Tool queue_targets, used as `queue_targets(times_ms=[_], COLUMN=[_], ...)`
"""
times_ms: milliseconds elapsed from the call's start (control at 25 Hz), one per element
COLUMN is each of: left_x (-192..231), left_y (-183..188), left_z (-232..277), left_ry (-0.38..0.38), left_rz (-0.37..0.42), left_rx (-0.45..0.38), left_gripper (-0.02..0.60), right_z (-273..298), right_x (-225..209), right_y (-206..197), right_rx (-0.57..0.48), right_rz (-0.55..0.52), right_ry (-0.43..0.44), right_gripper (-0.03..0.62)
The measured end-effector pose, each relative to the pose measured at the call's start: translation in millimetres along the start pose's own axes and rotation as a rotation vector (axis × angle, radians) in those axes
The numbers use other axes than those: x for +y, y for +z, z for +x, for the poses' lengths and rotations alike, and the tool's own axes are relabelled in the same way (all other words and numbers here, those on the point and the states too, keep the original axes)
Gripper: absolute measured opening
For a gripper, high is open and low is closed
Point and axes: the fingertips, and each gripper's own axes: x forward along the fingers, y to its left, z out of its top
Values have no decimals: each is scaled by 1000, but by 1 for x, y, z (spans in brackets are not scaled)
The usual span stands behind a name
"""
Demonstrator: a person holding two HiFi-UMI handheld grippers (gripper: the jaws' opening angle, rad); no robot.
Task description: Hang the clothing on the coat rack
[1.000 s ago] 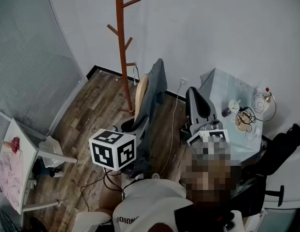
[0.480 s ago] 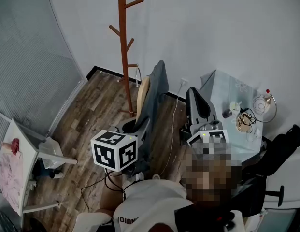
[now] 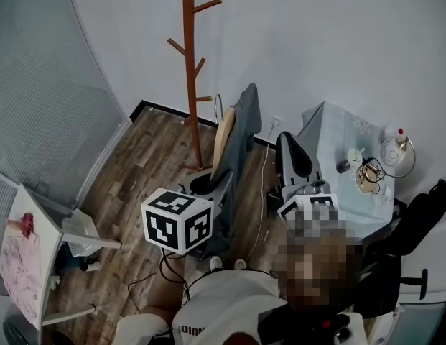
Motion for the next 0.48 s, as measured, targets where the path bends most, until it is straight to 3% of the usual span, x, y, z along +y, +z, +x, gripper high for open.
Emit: queue_targets(times_ms=[480], left_x=[3], left_y=[3], left_z=[12], left_ry=[-74], left_rz=[-1], left_rx=[-3], left_gripper=[25], right_z=[-21], right_x=[-4], right_y=[-5], right_rx=[3], right_rz=[-33], right_ry=[-104], right_gripper=[20])
